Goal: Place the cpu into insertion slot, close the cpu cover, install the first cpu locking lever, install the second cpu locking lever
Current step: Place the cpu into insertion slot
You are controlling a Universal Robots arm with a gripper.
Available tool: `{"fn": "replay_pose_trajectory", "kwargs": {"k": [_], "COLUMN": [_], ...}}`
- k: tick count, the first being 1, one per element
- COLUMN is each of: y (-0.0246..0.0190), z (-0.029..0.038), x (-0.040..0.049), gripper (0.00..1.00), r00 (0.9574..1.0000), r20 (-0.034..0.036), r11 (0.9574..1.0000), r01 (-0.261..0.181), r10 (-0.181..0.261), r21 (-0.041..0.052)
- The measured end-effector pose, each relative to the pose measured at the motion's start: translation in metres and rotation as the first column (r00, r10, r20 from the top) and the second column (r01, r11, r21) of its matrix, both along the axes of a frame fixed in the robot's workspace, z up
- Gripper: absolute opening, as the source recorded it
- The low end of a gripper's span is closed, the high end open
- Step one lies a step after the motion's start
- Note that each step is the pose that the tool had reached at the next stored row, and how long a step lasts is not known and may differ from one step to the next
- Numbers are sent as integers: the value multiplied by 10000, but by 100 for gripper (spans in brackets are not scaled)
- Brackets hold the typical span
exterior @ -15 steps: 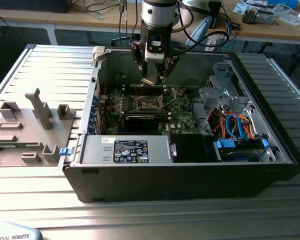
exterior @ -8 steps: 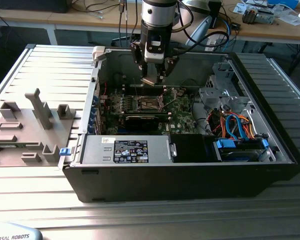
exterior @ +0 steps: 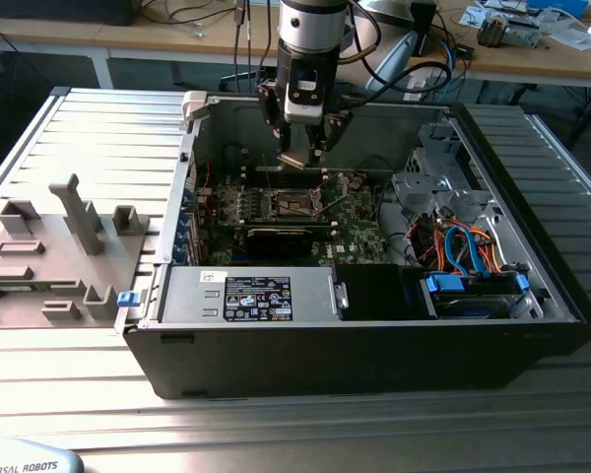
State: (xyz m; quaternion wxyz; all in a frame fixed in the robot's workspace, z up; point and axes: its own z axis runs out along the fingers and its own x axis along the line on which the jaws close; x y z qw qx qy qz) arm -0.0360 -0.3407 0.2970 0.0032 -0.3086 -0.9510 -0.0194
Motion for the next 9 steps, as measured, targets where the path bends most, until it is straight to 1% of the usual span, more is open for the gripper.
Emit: {"fn": "replay_pose_trajectory", "kwargs": {"k": [9], "y": [0], "z": [0], "x": [0], "gripper": [54], "r00": [10000], "r20": [0], "r11": [10000], "r01": [57], "r10": [-57], "r21": [0]}}
